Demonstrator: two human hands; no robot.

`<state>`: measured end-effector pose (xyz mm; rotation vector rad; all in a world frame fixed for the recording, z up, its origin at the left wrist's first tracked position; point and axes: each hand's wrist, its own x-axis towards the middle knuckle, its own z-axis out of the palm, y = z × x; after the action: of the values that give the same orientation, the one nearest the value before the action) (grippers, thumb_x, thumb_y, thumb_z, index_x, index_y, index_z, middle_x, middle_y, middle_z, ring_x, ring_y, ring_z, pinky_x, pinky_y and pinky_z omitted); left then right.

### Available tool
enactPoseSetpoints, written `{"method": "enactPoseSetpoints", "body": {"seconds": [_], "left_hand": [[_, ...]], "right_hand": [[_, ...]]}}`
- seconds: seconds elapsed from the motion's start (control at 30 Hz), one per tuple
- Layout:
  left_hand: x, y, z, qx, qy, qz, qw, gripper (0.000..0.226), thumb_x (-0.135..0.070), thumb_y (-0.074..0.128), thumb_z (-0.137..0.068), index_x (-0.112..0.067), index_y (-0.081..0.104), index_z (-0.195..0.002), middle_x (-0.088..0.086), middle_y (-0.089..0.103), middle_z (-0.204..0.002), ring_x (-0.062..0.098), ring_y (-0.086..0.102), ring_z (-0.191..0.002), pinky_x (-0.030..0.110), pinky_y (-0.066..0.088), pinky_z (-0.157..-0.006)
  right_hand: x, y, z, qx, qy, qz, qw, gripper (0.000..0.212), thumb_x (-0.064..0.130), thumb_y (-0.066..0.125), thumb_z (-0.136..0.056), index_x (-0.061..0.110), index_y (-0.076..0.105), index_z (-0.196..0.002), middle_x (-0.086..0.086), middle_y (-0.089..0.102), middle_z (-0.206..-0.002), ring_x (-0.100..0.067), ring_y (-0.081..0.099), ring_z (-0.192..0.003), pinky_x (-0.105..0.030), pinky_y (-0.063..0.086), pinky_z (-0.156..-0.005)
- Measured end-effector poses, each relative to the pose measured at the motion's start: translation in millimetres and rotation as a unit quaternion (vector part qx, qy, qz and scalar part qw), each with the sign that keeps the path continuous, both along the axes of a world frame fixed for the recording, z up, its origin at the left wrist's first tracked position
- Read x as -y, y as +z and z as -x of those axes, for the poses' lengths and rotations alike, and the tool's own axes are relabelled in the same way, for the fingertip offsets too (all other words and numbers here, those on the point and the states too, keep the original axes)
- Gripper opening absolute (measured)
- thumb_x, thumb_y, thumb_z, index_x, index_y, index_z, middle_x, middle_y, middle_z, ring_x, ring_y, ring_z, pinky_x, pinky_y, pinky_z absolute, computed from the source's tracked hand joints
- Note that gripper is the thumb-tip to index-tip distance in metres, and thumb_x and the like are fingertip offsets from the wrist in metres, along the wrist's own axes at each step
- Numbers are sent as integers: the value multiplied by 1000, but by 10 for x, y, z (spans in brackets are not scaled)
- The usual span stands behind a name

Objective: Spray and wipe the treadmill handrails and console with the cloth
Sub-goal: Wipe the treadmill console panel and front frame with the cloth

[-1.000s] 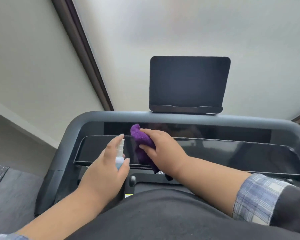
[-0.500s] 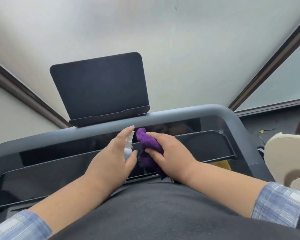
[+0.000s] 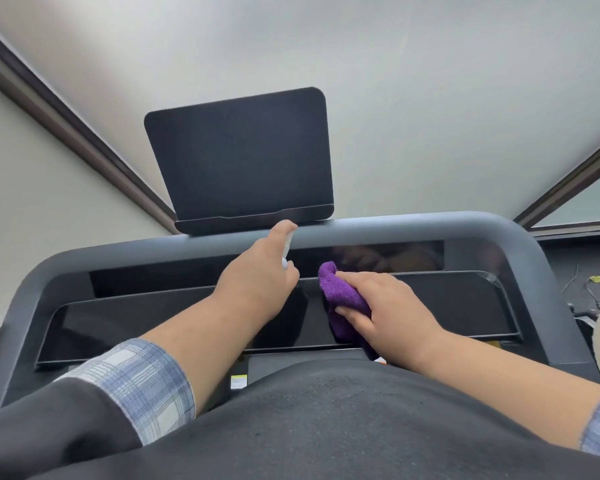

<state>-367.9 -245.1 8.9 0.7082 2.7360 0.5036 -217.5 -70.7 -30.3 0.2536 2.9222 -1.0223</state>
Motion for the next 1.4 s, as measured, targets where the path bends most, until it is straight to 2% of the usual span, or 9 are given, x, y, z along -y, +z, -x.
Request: {"method": "enactPoseSetpoints", "body": {"seconds": [0.17, 0.37, 0.53, 0.67, 0.77, 0.93, 1.13, 1.3, 1.4], "left_hand": [[-31, -40, 96, 3, 14, 16, 1000, 48, -21, 48, -93, -43, 28, -131, -11, 53, -76, 11, 55, -61, 33, 45, -58], [217, -34, 147, -2, 82, 2, 997, 53, -26, 47, -93, -48, 26, -137, -14, 54, -87, 7, 54, -64, 28, 38, -52], [597, -13, 133, -3, 120, -17, 993, 57, -29, 49, -95, -51, 23, -140, -12, 54, -106, 17, 56, -81, 33, 41, -71], [972, 7, 234, -12, 149, -24, 988, 57, -29, 49, -97, -53, 21, -142, -15, 48, -108, 17, 55, -87, 33, 41, -74], [1234, 29, 416, -16, 167, -23, 986, 56, -29, 47, -96, -54, 23, -141, -15, 50, -105, 12, 55, -80, 32, 42, -68], [1625, 17, 755, -12, 187, -6, 982, 55, -27, 44, -94, -51, 24, -139, -13, 52, -101, 7, 54, -69, 29, 40, -52], [1895, -137, 991, 29, 155, 29, 987, 55, -25, 44, -96, -44, 22, -142, -10, 54, -96, 10, 54, -66, 29, 40, -47], [1725, -160, 966, 18, 82, 20, 996, 62, -23, 49, -96, -46, 18, -145, -12, 56, -99, 10, 58, -70, 30, 46, -61], [1398, -152, 863, -4, -14, -43, 999, 61, -26, 53, -96, -49, 20, -142, -11, 60, -122, 15, 64, -93, 29, 47, -73]], "right_hand": [[-4, -64, 63, 14, 27, -41, 999, 53, 51, 59, -93, 33, 51, -142, 9, 60, -135, -21, 55, -118, -44, 43, -101], [17, -93, 141, 14, 47, -69, 996, 54, 55, 58, -92, 35, 52, -141, 10, 59, -134, -21, 54, -118, -41, 42, -100], [281, -35, 428, 14, 101, -69, 992, 56, 55, 56, -94, 33, 49, -145, 9, 56, -140, -22, 52, -123, -42, 40, -104], [574, 6, 648, -11, 152, -74, 986, 56, 54, 60, -91, 28, 55, -140, 5, 61, -135, -28, 57, -118, -46, 45, -97], [794, -5, 792, -23, 165, -84, 982, 60, 61, 48, -88, 28, 57, -137, 5, 63, -131, -28, 60, -115, -47, 49, -92], [1166, -80, 954, -13, 156, -98, 983, 57, 59, 54, -88, 30, 57, -137, 7, 65, -129, -27, 60, -113, -44, 48, -90], [1313, -143, 966, -40, 109, -127, 985, 55, 62, 47, -88, 32, 60, -131, 10, 66, -123, -23, 61, -106, -40, 48, -84], [1331, -88, 908, -47, 99, -126, 986, 56, 59, 51, -87, 28, 61, -132, 7, 67, -122, -24, 63, -106, -41, 49, -88], [1224, -43, 790, -82, 88, -100, 988, 57, 54, 56, -88, 19, 64, -132, -1, 69, -123, -29, 66, -105, -44, 52, -90]]}}
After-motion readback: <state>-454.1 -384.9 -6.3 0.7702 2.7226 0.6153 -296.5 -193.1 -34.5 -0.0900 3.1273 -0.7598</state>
